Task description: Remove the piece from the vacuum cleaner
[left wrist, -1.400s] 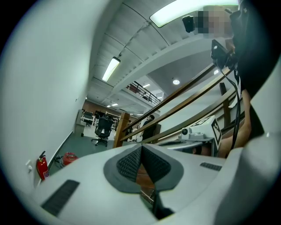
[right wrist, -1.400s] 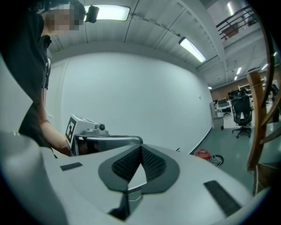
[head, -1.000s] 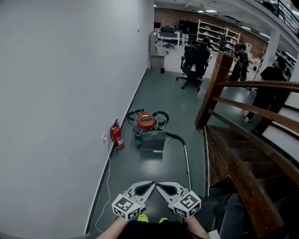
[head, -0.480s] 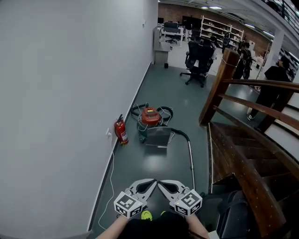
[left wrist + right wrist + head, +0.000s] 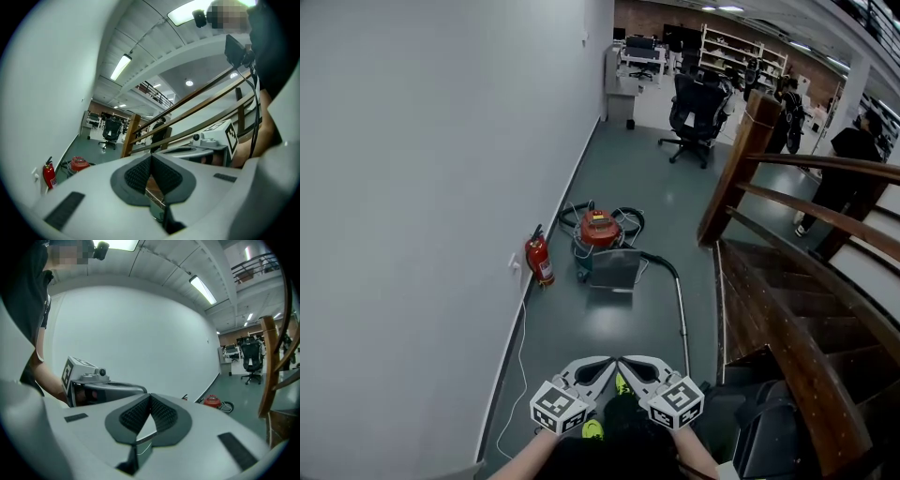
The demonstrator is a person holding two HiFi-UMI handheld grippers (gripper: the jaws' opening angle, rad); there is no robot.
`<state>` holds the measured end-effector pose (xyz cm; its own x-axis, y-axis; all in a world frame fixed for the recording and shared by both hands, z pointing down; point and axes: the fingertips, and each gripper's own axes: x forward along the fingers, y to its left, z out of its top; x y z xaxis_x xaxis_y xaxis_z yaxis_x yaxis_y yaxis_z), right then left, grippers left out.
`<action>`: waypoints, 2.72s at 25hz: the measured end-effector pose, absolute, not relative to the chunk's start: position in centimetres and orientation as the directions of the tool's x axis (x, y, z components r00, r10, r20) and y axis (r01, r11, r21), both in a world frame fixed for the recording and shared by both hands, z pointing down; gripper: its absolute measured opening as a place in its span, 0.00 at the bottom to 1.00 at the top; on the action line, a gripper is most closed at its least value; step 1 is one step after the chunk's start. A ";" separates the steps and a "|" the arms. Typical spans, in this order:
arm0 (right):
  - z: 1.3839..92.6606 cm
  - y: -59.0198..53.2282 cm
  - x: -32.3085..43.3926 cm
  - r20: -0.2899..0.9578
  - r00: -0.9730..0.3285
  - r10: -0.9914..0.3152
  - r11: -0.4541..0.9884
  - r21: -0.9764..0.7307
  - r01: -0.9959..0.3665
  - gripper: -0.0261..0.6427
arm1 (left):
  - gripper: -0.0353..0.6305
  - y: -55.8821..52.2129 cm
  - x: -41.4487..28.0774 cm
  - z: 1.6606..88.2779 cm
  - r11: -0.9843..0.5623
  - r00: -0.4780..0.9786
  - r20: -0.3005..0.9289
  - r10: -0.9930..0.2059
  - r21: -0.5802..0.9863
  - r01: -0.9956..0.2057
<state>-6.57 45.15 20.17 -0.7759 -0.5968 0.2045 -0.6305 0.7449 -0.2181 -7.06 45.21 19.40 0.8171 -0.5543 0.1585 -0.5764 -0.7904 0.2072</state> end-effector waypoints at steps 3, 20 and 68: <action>20.3 43.7 -6.6 0.202 -0.779 -0.594 0.746 -0.223 -0.627 0.06 | 0.06 43.8 -7.1 19.6 -0.780 0.809 0.164 -0.565 0.213 -0.588; 21.2 32.0 -3.7 0.208 -0.811 -0.547 0.765 -0.268 -0.585 0.06 | 0.06 31.8 -4.2 20.4 -0.753 0.779 0.217 -0.589 0.203 -0.626; 23.2 12.3 2.2 0.259 -0.837 -0.482 0.794 -0.274 -0.542 0.06 | 0.06 12.3 1.9 22.2 -0.735 0.772 0.259 -0.580 0.242 -0.634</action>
<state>2.22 12.34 23.16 -0.8371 -0.4818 0.2592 -0.5421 0.7944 -0.2739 1.91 12.34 22.17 0.7720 -0.5803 0.2594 -0.6337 -0.7348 0.2420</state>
